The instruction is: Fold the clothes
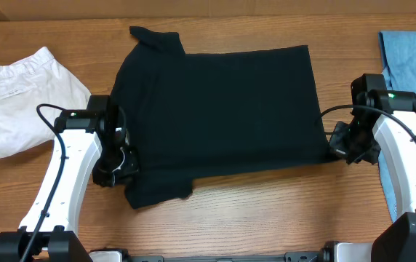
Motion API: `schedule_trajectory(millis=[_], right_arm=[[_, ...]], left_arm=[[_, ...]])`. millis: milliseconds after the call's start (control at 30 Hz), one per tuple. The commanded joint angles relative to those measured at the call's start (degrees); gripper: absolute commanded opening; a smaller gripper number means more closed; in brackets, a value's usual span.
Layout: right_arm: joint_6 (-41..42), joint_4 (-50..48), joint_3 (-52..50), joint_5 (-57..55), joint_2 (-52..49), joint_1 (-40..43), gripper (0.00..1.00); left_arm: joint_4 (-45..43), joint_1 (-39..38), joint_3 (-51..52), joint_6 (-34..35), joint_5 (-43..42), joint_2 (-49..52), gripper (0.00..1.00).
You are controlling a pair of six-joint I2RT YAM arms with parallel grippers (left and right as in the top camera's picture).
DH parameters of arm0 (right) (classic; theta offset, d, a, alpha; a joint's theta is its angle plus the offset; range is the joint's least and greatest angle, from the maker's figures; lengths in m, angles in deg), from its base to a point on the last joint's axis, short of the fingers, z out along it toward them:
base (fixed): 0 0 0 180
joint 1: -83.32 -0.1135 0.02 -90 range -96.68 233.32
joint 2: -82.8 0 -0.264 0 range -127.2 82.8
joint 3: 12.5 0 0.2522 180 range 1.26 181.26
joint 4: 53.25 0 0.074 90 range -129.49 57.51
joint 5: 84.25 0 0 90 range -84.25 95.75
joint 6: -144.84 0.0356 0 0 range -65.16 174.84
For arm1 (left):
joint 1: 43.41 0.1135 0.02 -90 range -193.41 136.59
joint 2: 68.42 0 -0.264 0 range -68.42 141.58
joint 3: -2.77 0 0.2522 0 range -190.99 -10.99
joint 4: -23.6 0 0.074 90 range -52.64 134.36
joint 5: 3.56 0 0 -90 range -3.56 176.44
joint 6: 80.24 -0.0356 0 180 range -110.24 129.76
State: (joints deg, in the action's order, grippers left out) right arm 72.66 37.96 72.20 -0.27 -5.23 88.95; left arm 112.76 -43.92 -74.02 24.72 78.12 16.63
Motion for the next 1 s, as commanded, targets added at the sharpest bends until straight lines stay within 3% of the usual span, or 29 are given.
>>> schedule_trajectory(millis=[0, 300, 733, 967], right_arm=[[-1.68, -3.63, -0.22, -0.26, 0.48, 0.55, 0.04], [-3.06, -16.41, -0.22, 3.28, -0.50, 0.55, 0.04], [-3.23, -22.38, -0.22, 3.61, -4.15, 0.50, 0.04], [-3.21, -25.40, -0.22, 4.52, -7.15, 0.50, 0.04]], left_arm=[[-4.02, 0.61, 0.31, 2.01, 1.62, -0.74, 0.04], [-18.53, 0.59, 0.31, 3.37, 0.79, -0.70, 0.04], [-30.53, 0.48, 0.31, 3.50, 0.63, 2.40, 0.04], [-32.65, 0.48, 0.31, 3.50, 0.83, 3.52, 0.05]])
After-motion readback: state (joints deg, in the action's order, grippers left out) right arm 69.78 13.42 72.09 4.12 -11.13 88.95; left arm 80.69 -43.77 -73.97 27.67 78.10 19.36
